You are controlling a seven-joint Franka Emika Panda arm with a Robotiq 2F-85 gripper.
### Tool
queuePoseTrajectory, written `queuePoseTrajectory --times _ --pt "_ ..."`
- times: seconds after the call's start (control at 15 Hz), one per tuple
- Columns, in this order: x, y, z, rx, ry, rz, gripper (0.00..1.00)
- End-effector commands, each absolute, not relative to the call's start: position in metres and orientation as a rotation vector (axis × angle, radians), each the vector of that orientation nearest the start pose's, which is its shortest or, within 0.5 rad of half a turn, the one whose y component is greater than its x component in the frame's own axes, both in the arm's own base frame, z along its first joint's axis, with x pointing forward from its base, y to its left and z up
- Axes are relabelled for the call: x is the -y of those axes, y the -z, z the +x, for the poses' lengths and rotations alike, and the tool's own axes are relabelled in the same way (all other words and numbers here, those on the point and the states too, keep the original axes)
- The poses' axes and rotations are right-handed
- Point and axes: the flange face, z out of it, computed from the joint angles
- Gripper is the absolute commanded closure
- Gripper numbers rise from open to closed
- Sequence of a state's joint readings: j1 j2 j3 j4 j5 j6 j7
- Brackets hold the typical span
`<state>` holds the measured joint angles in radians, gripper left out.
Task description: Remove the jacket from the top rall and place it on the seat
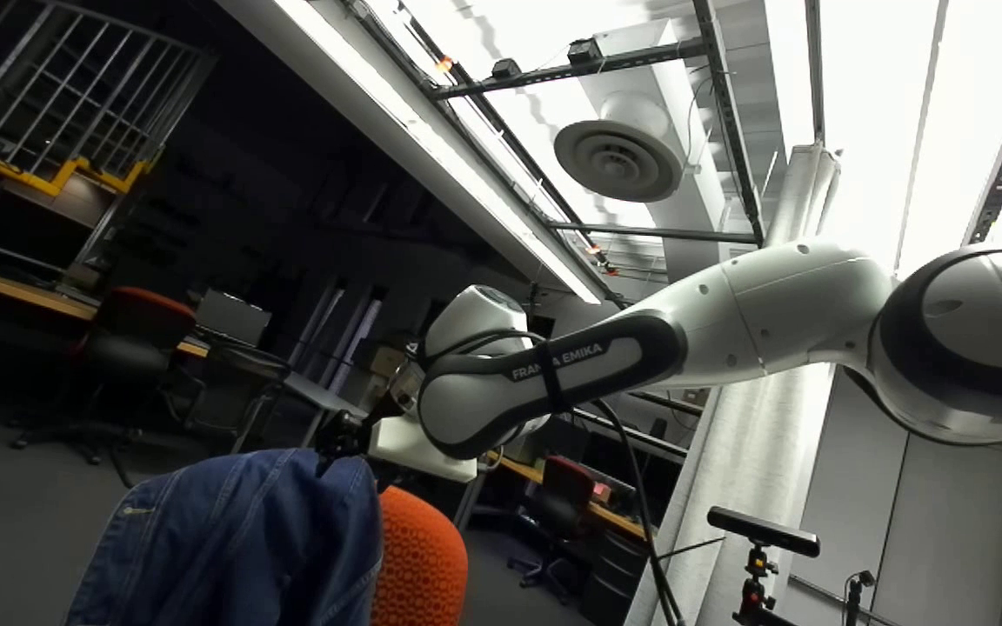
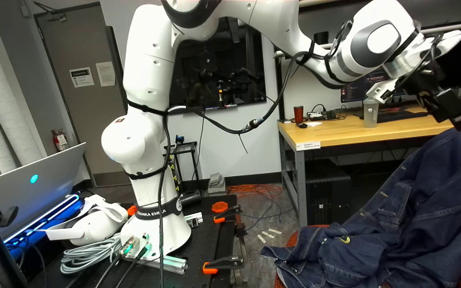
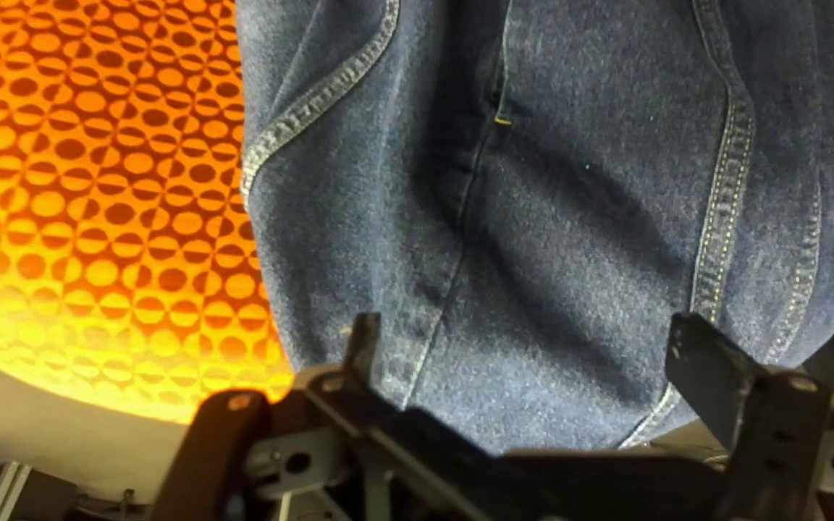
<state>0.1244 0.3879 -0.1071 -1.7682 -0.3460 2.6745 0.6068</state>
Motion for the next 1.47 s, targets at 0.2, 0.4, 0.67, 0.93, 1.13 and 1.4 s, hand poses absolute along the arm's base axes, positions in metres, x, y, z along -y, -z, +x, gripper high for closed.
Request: queuePoseTrajectory --times 0.2,0.4,0.67,0.93,1.13,1.4 --pt "-0.029 -0.391 0.738 -0.488 1.045 -3.057 0.00" --pt "-0.029 -0.379 0.749 -0.492 1.027 -3.064 0.00" --pt "-0.033 -0.361 0.760 -0.486 1.019 -3.074 0.25" --pt "-0.036 -0.359 0.767 -0.474 1.058 -3.074 0.49" --pt "-0.032 -0.365 0.766 -0.483 1.073 -3.073 0.72" --pt "-0.023 -0.370 0.764 -0.525 1.043 -3.053 0.99"
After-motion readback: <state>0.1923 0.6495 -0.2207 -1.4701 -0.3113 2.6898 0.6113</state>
